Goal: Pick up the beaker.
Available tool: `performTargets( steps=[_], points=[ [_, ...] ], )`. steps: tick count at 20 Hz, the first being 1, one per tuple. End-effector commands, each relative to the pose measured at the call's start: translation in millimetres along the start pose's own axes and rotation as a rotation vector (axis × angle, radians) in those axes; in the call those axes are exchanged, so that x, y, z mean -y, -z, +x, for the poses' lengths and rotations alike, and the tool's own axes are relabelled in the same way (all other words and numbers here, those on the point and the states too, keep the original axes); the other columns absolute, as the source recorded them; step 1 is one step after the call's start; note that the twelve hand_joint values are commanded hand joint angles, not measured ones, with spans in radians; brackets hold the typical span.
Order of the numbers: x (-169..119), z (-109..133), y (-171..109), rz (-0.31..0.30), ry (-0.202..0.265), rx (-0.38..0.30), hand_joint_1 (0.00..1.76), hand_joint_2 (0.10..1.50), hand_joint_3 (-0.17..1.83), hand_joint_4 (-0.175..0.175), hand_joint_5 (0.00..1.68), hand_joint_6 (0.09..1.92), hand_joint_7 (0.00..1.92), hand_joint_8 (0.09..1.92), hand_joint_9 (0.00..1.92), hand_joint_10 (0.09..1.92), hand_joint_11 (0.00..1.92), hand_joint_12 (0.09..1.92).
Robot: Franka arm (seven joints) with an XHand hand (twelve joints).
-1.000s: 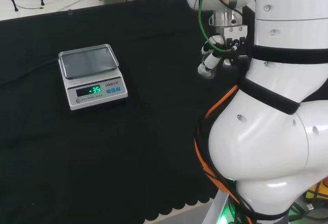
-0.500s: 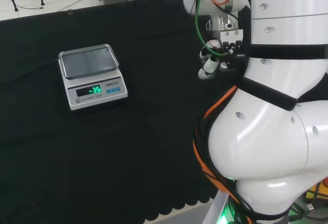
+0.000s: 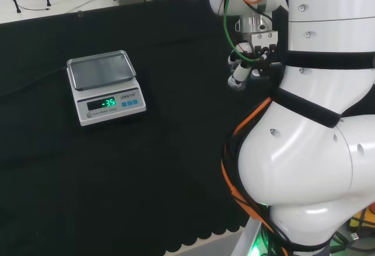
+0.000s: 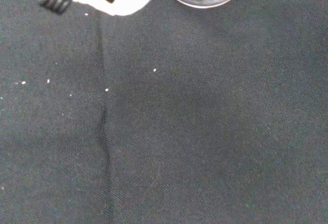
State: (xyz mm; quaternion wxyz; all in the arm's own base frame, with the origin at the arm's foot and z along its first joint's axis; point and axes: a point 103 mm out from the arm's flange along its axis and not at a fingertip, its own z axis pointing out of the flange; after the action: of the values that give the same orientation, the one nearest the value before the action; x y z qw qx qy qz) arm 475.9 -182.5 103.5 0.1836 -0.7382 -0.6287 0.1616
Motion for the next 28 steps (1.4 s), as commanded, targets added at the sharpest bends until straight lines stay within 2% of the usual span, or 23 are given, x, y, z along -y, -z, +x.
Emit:
performTargets(
  steps=[1, 3, 9, 11, 17, 28],
  points=[
    [-2, 3, -1, -0.014, 0.003, 0.000, 0.97, 0.69, 0.64, -0.062, 0.42, 0.26, 0.28, 0.71, 0.49, 0.80, 0.25, 1.39],
    [-4, 2, -2, -0.018, 0.000, -0.004, 0.98, 0.71, 0.65, -0.063, 0.45, 0.32, 0.31, 0.71, 0.53, 0.78, 0.29, 1.37],
    [-5, 3, -3, -0.019, -0.002, -0.003, 1.00, 0.75, 0.67, -0.065, 0.52, 0.70, 0.37, 0.71, 0.62, 0.75, 0.38, 1.34],
    [-6, 1, -4, -0.020, -0.004, -0.001, 1.01, 0.76, 0.68, -0.065, 0.55, 0.78, 0.38, 0.72, 0.64, 0.75, 0.39, 1.34],
    [-7, 4, -4, -0.030, 0.004, 0.011, 1.06, 0.79, 0.71, -0.065, 0.64, 0.88, 0.48, 0.74, 0.73, 0.75, 0.47, 1.33],
    [-3, 8, 14, -0.048, 0.013, 0.040, 1.11, 0.79, 0.74, -0.077, 0.66, 0.91, 0.54, 0.75, 0.84, 0.72, 0.59, 1.27]
  ],
)
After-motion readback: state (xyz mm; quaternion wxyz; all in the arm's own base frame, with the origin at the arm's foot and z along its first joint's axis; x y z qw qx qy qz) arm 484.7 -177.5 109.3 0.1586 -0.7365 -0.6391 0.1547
